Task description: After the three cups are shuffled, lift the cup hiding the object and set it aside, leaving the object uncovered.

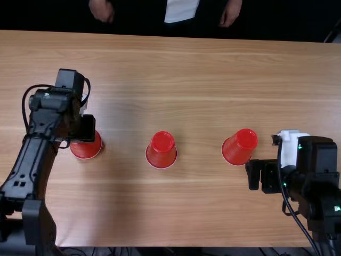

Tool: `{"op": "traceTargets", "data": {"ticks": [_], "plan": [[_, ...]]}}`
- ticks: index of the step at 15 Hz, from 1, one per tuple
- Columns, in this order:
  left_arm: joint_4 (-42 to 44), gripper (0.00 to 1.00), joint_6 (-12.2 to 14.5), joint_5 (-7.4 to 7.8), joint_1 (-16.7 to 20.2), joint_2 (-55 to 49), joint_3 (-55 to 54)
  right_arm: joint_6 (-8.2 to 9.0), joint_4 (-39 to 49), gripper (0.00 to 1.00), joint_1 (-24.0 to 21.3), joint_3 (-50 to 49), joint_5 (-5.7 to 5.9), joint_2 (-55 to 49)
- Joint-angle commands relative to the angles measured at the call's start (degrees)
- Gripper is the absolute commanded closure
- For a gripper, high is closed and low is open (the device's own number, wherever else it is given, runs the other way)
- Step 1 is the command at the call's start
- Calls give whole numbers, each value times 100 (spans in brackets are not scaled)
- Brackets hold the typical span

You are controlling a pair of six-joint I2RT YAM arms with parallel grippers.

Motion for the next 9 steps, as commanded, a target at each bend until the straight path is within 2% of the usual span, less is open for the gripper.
{"op": "traceTargets", "data": {"ticks": [1,4,6,9], "plan": [[-14,92,-175,47,-32,-507,322,43,66,0,46,-100,-47,-23],[-14,91,-228,47,65,-981,331,43,119,0,46,-109,-47,3],[-3,91,-534,15,399,-1271,340,43,119,0,46,-100,-58,3],[-45,91,-565,-101,1014,-1307,340,43,119,0,37,-100,-58,12]]}}
